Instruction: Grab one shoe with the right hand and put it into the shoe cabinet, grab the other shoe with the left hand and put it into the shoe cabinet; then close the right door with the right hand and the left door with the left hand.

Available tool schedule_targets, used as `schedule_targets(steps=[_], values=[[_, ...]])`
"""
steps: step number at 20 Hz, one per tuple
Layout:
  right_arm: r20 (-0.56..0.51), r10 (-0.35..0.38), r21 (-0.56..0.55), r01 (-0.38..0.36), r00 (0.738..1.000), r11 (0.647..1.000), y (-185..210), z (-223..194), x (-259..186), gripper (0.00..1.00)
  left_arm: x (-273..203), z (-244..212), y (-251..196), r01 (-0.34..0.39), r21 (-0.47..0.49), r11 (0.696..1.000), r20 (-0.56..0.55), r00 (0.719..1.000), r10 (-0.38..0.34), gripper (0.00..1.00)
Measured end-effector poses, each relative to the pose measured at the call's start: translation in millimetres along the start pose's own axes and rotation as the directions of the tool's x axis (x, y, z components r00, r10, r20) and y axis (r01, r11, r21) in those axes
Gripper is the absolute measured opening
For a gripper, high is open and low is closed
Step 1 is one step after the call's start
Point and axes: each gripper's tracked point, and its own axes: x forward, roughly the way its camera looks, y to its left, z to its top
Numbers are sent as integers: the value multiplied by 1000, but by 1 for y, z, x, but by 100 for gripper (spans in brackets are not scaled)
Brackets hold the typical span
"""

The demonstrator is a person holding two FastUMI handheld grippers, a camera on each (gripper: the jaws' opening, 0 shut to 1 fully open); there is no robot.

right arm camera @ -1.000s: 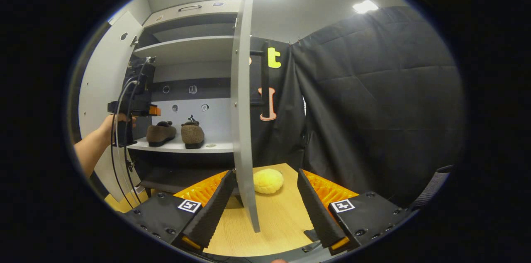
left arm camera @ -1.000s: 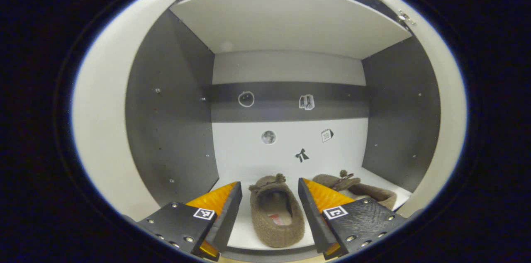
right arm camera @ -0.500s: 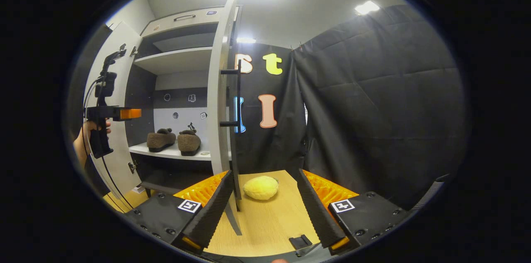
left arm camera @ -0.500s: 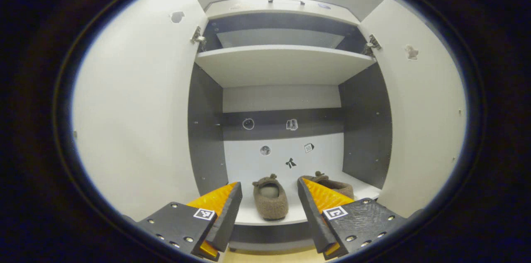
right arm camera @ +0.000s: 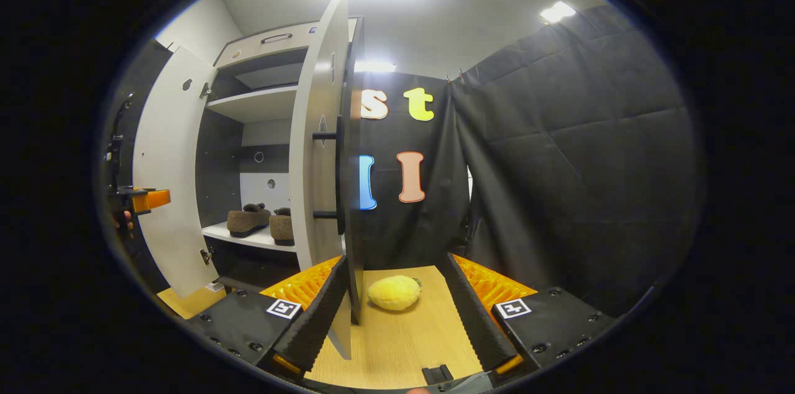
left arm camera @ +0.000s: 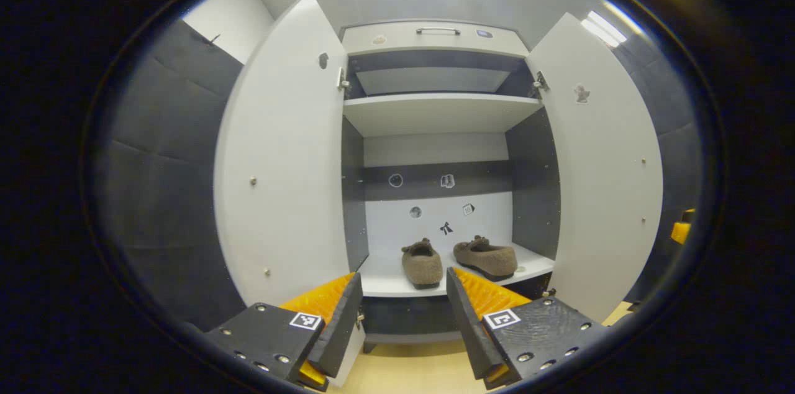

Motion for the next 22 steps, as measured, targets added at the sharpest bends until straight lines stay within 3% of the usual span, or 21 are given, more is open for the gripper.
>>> schedule_targets(steps=[1, 2, 3, 5, 6, 7, 8, 9, 11, 12, 13, 14, 16, 17, 18, 19, 22], values=[[11, 1, 5, -1, 1000, 1000, 1, 8, 3, 98, -10, -4, 8, -14, -5, 1000, -7, 1000, 14, 72], [23, -2, 6, 2, 1000, 1000, 2, 15, 8, 98, -21, -7, 17, -26, -13, 1000, -13, 1000, 26, 72], [36, -8, 0, 8, 999, 1000, 2, 23, 13, 98, -29, -8, 26, -39, -22, 999, -16, 999, 39, 78], [64, -51, -18, 52, 997, 998, -5, 41, 23, 98, -43, -10, 46, -61, -34, 998, -14, 998, 61, 78], [77, -71, -20, 73, 995, 997, -7, 49, 27, 96, -51, -11, 58, -75, -36, 997, -9, 997, 74, 85], [89, -90, -15, 91, 992, 996, -8, 58, 30, 96, -58, -9, 71, -85, -36, 996, -2, 996, 85, 85], [100, -106, -6, 108, 989, 994, -8, 66, 32, 96, -63, -8, 86, -96, -36, 995, 1, 995, 96, 78], [109, -121, 0, 122, 987, 993, -7, 73, 35, 98, -66, -7, 99, -109, -36, 993, 0, 994, 109, 85], [121, -153, -7, 155, 981, 988, -1, 82, 42, 96, -73, -8, 126, -133, -44, 990, 2, 991, 133, 85], [120, -164, -14, 167, 979, 986, 2, 84, 44, 96, -76, -7, 141, -147, -48, 988, 4, 989, 148, 78], [117, -168, -25, 172, 979, 985, 9, 86, 46, 96, -79, -7, 157, -161, -52, 986, 5, 987, 162, 78], [117, -166, -36, 172, 979, 985, 17, 88, 47, 96, -80, -8, 172, -175, -55, 983, 7, 984, 175, 85], [134, -203, -98, 216, 970, 971, 20, 91, 46, 91, -81, -8, 197, -197, -61, 978, 12, 980, 198, 85], [143, -208, -128, 226, 968, 966, 24, 92, 44, 94, -81, -8, 207, -206, -64, 977, 14, 978, 207, 78], [146, -204, -142, 225, 968, 964, 29, 94, 41, 94, -81, -9, 217, -211, -68, 975, 17, 977, 213, 78], [145, -135, -139, 155, 980, 978, 49, 98, 35, 94, -79, -9, 226, -214, -70, 974, 18, 976, 216, 78], [142, -179, -130, 197, 974, 972, 51, 96, 38, 84, -74, -11, 246, -224, -77, 971, 24, 974, 227, 78]])
